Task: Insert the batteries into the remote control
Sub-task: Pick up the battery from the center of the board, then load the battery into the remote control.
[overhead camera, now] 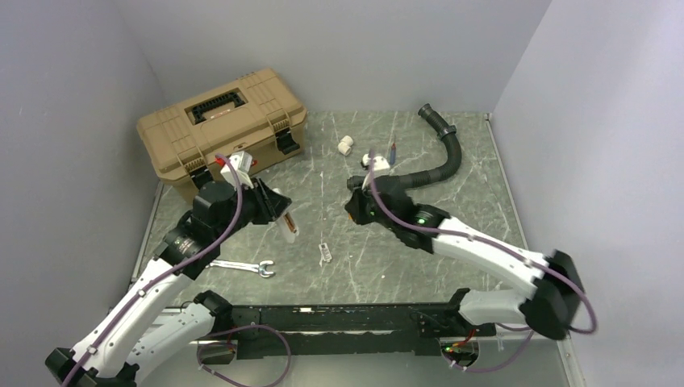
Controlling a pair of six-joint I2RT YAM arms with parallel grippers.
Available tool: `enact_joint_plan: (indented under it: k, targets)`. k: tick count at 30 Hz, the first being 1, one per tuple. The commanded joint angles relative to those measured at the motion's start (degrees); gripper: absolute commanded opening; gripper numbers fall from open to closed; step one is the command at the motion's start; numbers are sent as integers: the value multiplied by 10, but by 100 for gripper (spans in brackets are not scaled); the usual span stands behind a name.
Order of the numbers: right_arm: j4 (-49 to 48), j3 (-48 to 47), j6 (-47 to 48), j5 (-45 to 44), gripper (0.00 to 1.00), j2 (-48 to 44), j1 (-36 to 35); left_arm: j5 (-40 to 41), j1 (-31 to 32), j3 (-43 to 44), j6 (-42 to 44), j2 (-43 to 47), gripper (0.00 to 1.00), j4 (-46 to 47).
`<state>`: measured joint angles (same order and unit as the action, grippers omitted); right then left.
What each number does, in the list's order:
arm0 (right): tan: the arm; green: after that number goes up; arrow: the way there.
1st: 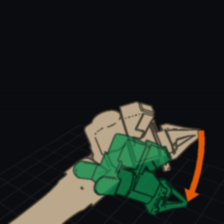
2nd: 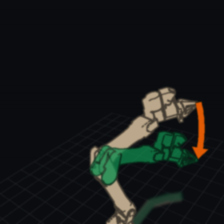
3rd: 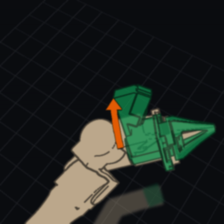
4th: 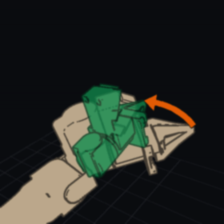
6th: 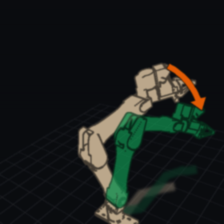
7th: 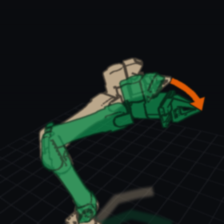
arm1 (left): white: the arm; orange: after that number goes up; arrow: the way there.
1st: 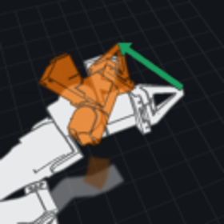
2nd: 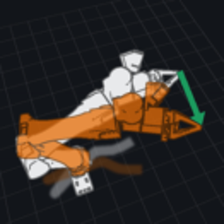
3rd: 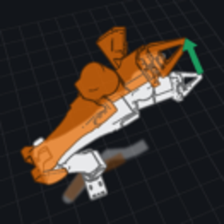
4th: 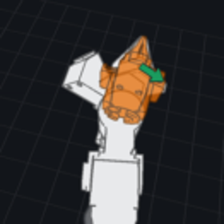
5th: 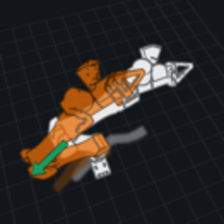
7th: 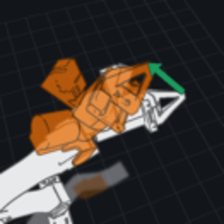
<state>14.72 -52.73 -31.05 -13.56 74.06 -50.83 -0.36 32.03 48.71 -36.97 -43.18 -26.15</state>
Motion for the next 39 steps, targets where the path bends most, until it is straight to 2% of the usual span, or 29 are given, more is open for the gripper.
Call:
enact_joint_plan:
  k: [1,4,7,10,15,21,39]
  targets:
    - [-131,7,167,116,0,-106,1,-108,-3,-52,-84,14,0,172]
    - [-78,-36,207,186,0,-134,1,-171,-3,-131,-170,5,0,331]
    - [-36,-81,184,193,0,-145,2,-208,-2,-188,-250,-22,0,490]
    - [-39,-94,180,219,0,-167,1,-214,-1,-204,-283,-40,0,575]
    - [-70,-74,177,276,0,-204,1,-218,1,-191,-291,-51,0,605]
    - [-95,-59,183,339,0,-194,1,-243,4,-177,-303,-69,0,638]
    - [-138,-50,148,344,0,-177,0,-258,14,-176,-310,-72,0,666]
